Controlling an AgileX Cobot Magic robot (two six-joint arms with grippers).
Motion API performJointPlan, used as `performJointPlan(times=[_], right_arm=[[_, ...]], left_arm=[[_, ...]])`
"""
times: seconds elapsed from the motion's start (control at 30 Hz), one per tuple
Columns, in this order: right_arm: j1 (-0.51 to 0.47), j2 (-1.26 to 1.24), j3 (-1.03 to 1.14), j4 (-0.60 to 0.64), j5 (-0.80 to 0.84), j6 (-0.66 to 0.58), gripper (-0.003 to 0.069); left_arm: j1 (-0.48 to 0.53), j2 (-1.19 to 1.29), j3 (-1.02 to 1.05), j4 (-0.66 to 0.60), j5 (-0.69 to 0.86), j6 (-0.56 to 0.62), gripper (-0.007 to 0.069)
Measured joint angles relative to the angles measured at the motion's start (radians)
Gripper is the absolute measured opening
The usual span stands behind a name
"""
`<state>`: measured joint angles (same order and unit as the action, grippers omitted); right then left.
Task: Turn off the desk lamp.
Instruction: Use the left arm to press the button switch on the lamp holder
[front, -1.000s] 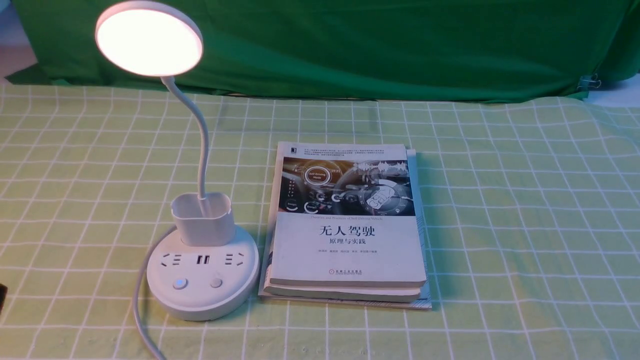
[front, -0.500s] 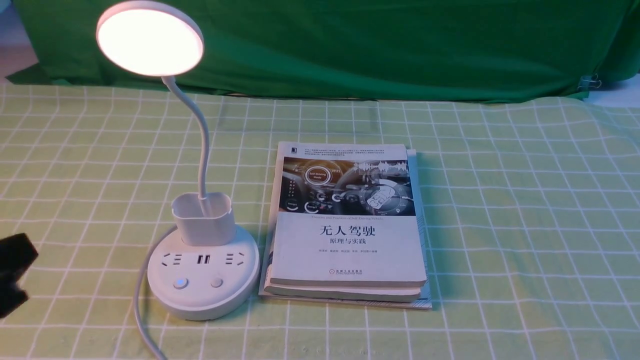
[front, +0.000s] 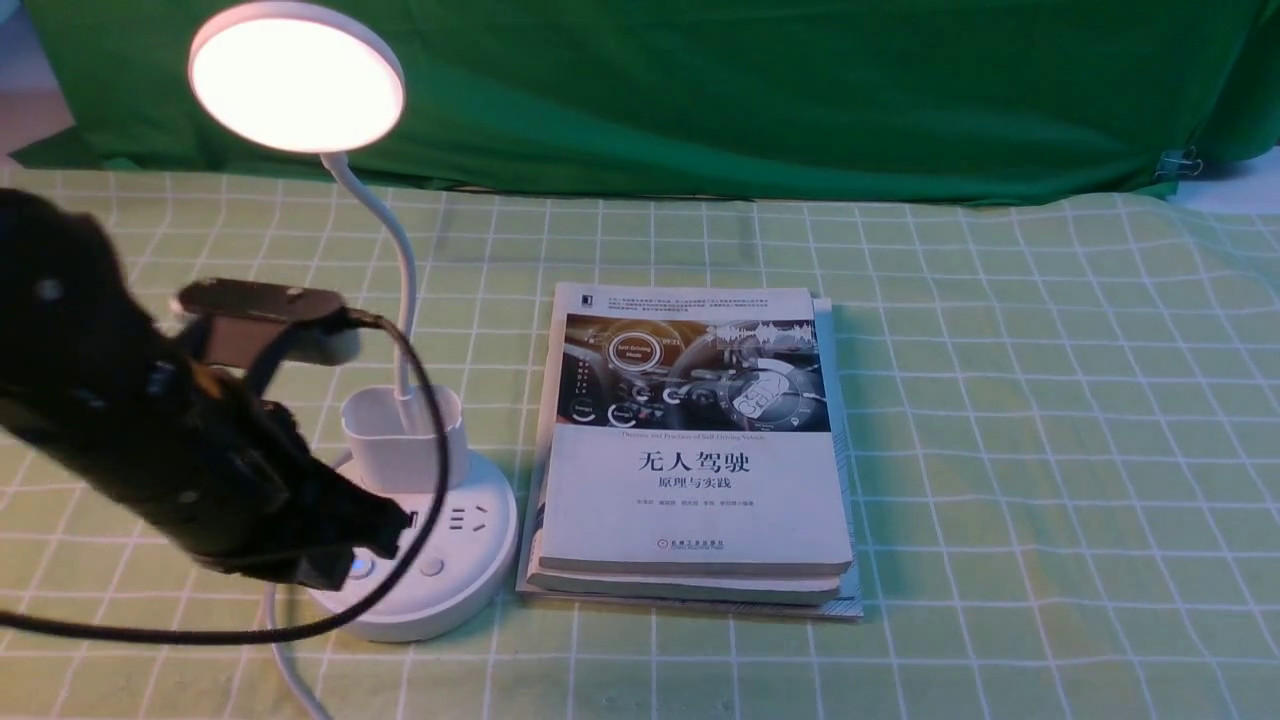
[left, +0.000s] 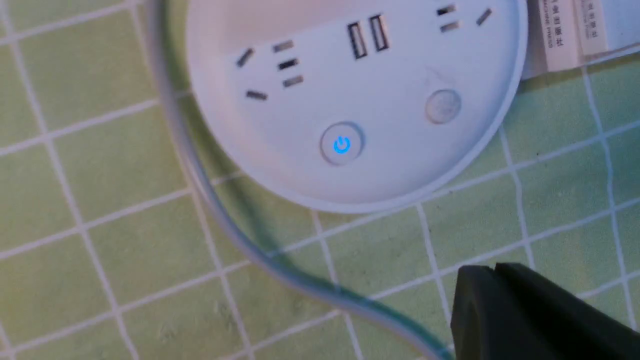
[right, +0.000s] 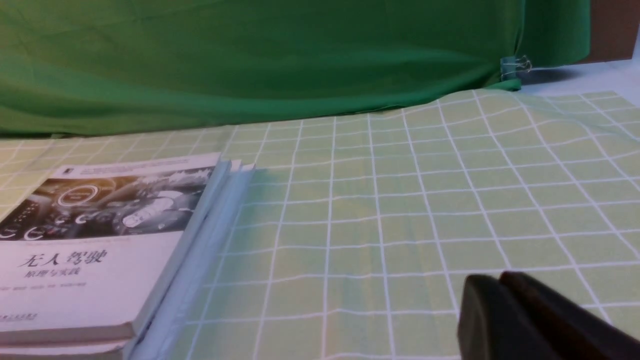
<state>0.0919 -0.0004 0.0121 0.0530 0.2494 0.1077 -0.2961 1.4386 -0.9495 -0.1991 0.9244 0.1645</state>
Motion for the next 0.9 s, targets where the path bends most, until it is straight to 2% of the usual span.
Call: performJointPlan(times=[0.13, 0.33, 0.9], right_arm=[[0.000, 0.000, 0.000, 0.000, 0.001, 0.001, 0.0029], [0.000, 0.000, 0.000, 0.000, 0.000, 0.001, 0.0029], [0.000, 0.000, 0.000, 0.000, 0.000, 0.001, 0.0029]], left_arm=[[-0.049, 0.107, -0.074, 0.034, 0.000, -0.024, 0.0002], [-0.056, 0.226, -0.159, 0.055, 0.009, -0.029, 0.0002], [-0.057, 0.347, -0.180, 0.059, -0.028, -0.030, 0.0002]])
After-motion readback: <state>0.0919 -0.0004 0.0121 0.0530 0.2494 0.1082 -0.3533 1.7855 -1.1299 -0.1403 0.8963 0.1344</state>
